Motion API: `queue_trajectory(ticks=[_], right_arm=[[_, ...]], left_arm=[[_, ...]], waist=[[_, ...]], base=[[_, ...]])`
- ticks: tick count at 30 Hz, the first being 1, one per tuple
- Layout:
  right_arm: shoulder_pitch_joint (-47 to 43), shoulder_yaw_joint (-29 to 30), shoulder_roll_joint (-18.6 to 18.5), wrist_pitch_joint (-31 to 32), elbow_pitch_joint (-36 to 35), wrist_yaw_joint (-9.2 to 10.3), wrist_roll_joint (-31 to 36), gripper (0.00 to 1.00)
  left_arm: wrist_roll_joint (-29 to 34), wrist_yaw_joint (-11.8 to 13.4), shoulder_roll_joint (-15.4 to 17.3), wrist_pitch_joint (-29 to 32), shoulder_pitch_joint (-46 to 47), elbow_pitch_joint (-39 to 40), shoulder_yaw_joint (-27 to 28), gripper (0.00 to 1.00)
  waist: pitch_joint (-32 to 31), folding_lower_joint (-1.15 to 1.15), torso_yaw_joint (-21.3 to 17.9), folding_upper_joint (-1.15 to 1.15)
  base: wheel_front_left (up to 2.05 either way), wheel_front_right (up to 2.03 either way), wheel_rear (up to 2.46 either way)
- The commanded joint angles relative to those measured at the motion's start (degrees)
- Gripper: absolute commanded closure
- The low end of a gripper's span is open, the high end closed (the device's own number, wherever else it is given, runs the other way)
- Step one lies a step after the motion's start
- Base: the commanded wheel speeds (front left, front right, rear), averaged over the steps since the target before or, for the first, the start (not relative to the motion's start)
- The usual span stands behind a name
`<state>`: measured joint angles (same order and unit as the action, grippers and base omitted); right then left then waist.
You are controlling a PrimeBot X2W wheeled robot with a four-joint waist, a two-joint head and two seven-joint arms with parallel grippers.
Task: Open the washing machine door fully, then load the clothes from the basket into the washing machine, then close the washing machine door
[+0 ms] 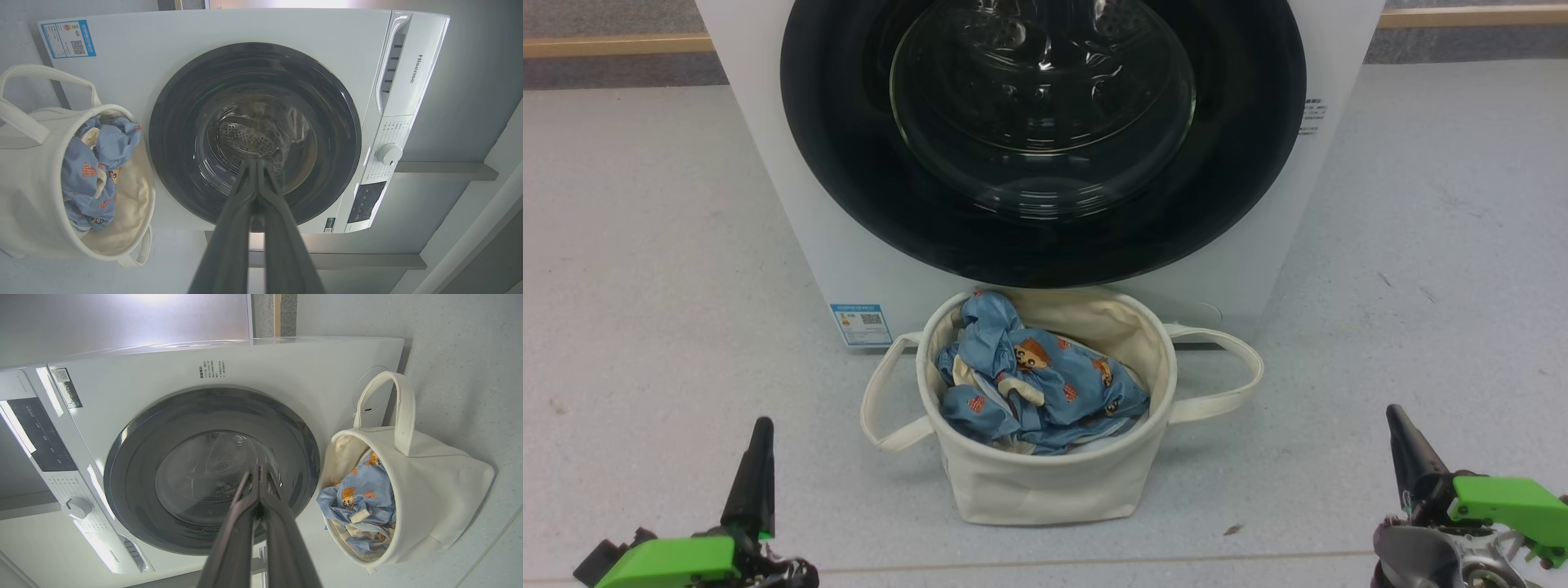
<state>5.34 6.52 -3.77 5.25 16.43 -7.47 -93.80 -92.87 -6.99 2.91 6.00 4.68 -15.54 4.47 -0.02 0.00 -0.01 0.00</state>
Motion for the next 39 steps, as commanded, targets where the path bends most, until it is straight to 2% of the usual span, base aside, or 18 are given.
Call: queue_trajectory(ticks=[1,39], right_arm=[[1.4,-1.0,0.1,0.4,-2.0,-0.02,0.8,1.0],[1.4,-0.9,0.2,0.5,-2.0,-0.02,0.9,1.0]], left_arm=[[0.6,0.2,0.1,0.4,1.8,2.0,2.0,1.0],[0.7,0.2,0.1,0.4,1.8,2.0,2.0,1.0]], waist=[[0.0,0.0,0.0,0.0],[0.0,0.0,0.0,0.0]], base=[[0.0,0.0,0.0],[0.0,0.0,0.0]])
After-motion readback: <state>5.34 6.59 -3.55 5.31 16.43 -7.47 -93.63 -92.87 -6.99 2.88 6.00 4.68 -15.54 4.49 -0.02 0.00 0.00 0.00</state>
